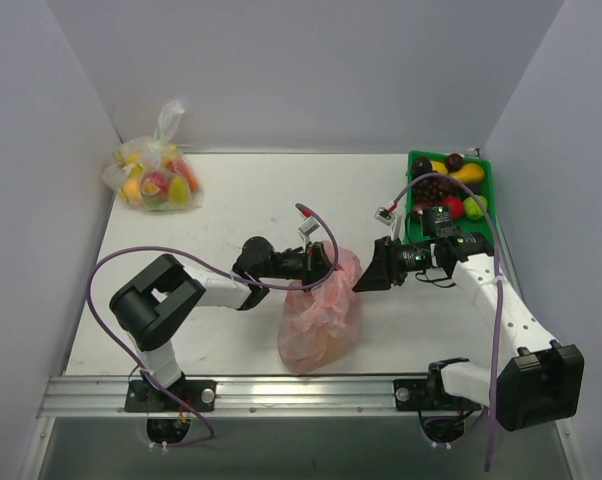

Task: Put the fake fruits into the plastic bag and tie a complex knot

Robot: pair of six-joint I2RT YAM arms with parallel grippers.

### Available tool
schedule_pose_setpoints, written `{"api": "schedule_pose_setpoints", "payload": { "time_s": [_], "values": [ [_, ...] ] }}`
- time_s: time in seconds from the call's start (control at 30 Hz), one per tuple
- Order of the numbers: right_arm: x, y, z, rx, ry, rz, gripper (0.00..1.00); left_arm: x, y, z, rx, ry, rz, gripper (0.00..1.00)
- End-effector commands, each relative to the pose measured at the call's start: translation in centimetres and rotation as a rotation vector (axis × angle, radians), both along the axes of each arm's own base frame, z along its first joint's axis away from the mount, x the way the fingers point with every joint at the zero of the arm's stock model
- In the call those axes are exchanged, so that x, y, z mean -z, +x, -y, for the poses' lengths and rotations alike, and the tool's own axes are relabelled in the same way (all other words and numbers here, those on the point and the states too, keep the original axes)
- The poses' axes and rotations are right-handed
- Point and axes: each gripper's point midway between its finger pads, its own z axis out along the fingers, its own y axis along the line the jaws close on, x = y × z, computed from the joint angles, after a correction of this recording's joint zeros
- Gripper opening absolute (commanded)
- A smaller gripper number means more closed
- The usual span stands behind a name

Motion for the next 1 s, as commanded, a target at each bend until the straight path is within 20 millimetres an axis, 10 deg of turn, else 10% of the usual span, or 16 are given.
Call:
{"api": "schedule_pose_setpoints", "payload": {
  "time_s": [0.0,0.43,0.97],
  "values": [
    [-2.0,1.0,-0.9,-0.015,0.072,0.049,0.40,-2.7,-0.8,0.2,0.038,-0.096,0.115,0.07],
    [-2.2,-0.6,-2.7,-0.086,0.094,0.027,0.49,-2.8,-0.8,0.8,0.056,-0.110,0.130,0.07],
    [-2.6,-0.4,-2.9,-0.083,0.125,0.005,0.24,-2.1,-2.3,-0.8,0.105,-0.097,0.161,0.36]
  ]
}}
